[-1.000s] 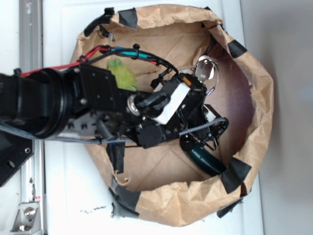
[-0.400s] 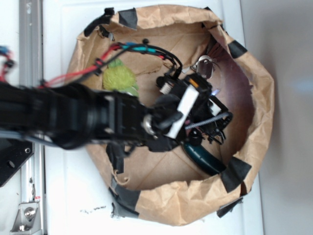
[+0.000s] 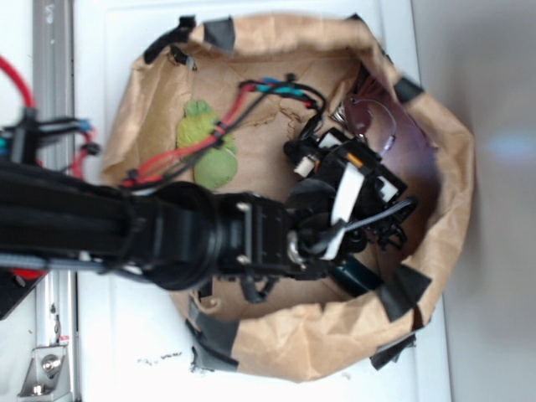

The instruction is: Grab the silver keys.

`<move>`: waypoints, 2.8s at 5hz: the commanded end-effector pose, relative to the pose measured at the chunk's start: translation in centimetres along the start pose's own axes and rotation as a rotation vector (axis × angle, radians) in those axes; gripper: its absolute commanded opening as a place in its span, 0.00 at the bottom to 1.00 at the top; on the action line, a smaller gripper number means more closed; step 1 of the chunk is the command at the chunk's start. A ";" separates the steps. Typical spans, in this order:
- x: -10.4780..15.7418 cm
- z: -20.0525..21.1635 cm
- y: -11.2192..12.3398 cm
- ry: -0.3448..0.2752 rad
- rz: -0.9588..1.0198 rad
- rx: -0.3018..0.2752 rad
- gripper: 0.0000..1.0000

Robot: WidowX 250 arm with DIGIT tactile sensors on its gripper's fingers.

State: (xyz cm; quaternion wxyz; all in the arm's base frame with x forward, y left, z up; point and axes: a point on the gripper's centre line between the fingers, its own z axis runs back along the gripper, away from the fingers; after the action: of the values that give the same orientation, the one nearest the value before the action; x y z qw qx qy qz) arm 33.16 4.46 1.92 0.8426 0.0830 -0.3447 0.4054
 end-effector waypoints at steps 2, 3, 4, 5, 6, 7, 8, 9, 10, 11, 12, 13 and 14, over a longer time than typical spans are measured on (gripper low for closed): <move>0.5 1.1 -0.4 0.009 0.070 -0.056 0.00; 0.8 0.4 -0.4 0.006 0.068 -0.044 0.00; 1.6 -0.3 -0.6 0.008 0.036 -0.071 1.00; 2.2 -0.5 -1.0 0.015 -0.103 -0.138 1.00; 3.2 -0.4 -0.4 0.047 -0.180 -0.181 1.00; 3.6 -0.2 0.2 0.042 -0.223 -0.196 1.00; 3.4 -0.8 0.8 0.044 -0.239 -0.140 1.00; 3.2 -1.2 1.4 0.056 -0.263 -0.107 1.00; 2.9 -2.4 1.5 0.037 -0.266 -0.072 1.00; 2.5 -3.7 1.8 0.026 -0.294 -0.033 1.00; 2.8 -4.6 2.2 0.010 -0.292 -0.018 1.00; 2.8 -4.8 2.2 0.004 -0.301 -0.038 1.00; 2.8 -4.6 2.3 0.008 -0.288 -0.069 0.00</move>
State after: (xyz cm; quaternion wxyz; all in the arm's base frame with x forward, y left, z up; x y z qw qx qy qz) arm 36.40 7.38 1.58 0.8994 0.0976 -0.3675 0.2157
